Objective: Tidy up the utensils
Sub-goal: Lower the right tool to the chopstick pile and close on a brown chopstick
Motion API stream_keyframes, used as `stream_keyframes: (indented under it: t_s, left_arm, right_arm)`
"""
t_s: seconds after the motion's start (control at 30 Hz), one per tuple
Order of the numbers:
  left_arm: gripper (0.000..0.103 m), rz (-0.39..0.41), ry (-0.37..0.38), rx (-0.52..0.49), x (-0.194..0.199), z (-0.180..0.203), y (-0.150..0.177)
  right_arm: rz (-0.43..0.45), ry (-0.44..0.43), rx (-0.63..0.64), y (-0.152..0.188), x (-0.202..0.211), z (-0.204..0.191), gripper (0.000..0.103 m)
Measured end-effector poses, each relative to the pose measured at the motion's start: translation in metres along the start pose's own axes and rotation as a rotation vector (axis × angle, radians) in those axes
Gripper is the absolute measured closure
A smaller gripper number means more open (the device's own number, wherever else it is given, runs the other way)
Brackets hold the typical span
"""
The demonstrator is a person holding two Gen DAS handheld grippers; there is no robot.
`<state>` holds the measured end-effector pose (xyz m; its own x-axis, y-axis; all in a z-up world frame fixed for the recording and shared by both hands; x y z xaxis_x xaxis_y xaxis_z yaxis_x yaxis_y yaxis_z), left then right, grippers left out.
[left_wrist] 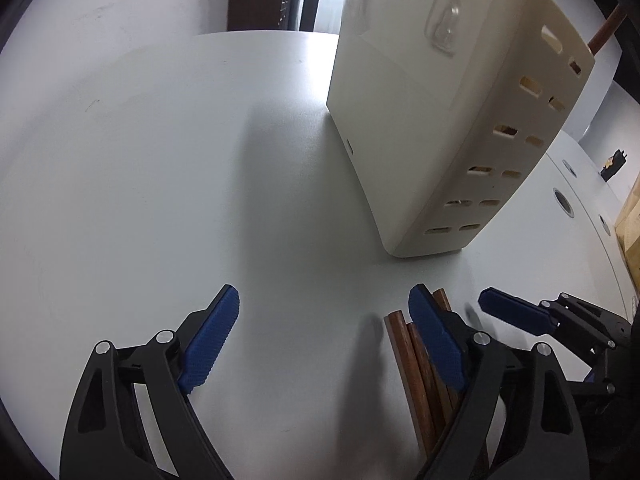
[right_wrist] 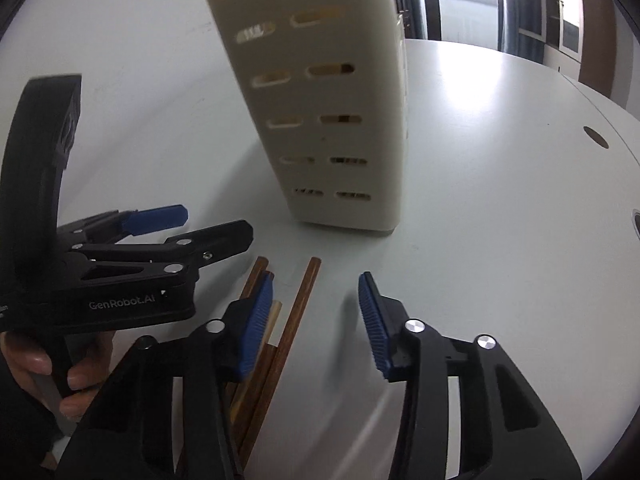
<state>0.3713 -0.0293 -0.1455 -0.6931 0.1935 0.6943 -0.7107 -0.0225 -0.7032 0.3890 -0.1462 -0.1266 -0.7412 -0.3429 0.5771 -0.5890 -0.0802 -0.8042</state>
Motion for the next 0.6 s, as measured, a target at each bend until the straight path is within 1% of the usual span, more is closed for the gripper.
stream_keyframes:
  t_s: [0.07,0.1,0.13,0.23,0.3,0.4,0.47,0.5,0.57,0.6]
  left_arm:
    - [0.019,-0.021,0.009,-0.008,-0.004,0.004,0.004]
    - [0.019,-0.01,-0.002,-0.023,-0.003,0.005,0.005]
    - [0.019,-0.012,0.0,-0.029,-0.001,0.006,0.008]
    - [0.018,-0.01,0.022,-0.014,0.0,0.007,0.008]
    - [0.018,-0.008,0.024,-0.007,0.0,0.004,0.008]
    - [0.019,-0.011,0.008,-0.021,0.0,0.005,0.01]
    - [0.019,-0.012,0.002,-0.039,-0.001,0.008,0.011]
    - [0.02,-0.012,-0.002,-0.052,-0.001,0.01,0.012]
    - [0.028,-0.009,-0.028,-0.086,-0.003,0.014,0.013]
    - [0.037,-0.006,-0.04,-0.106,-0.004,0.017,0.013]
  right_arm:
    - [0.005,0.016,0.026,0.002,-0.002,-0.003,0.069]
    - [0.002,0.013,0.021,0.002,-0.002,-0.003,0.089]
    - [0.001,0.025,0.019,0.003,-0.003,-0.001,0.092]
    - [0.002,-0.007,-0.034,0.002,-0.003,0.006,0.095]
    - [0.002,-0.018,-0.063,0.001,-0.003,0.009,0.095]
    - [0.02,-0.059,-0.127,-0.001,0.002,0.014,0.096]
    - [0.047,-0.086,-0.18,-0.005,0.01,0.022,0.096]
    - [0.061,-0.098,-0.208,-0.007,0.013,0.026,0.096]
    - [0.088,-0.117,-0.257,-0.009,0.021,0.037,0.096]
    - [0.099,-0.126,-0.277,-0.009,0.026,0.036,0.096]
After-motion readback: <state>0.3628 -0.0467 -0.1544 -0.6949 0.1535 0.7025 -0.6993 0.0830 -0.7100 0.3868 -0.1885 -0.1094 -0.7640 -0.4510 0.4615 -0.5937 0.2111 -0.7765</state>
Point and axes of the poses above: each gripper's, at about its wrist camera, not at the fingertips, and x roughly against the way its jaws point, z to its right, y to its underside, the point moved 6 cm from there along -x, roughly the way its jaws point, and after that the axes turned 9 degrees about z, right-handed, at the moved point
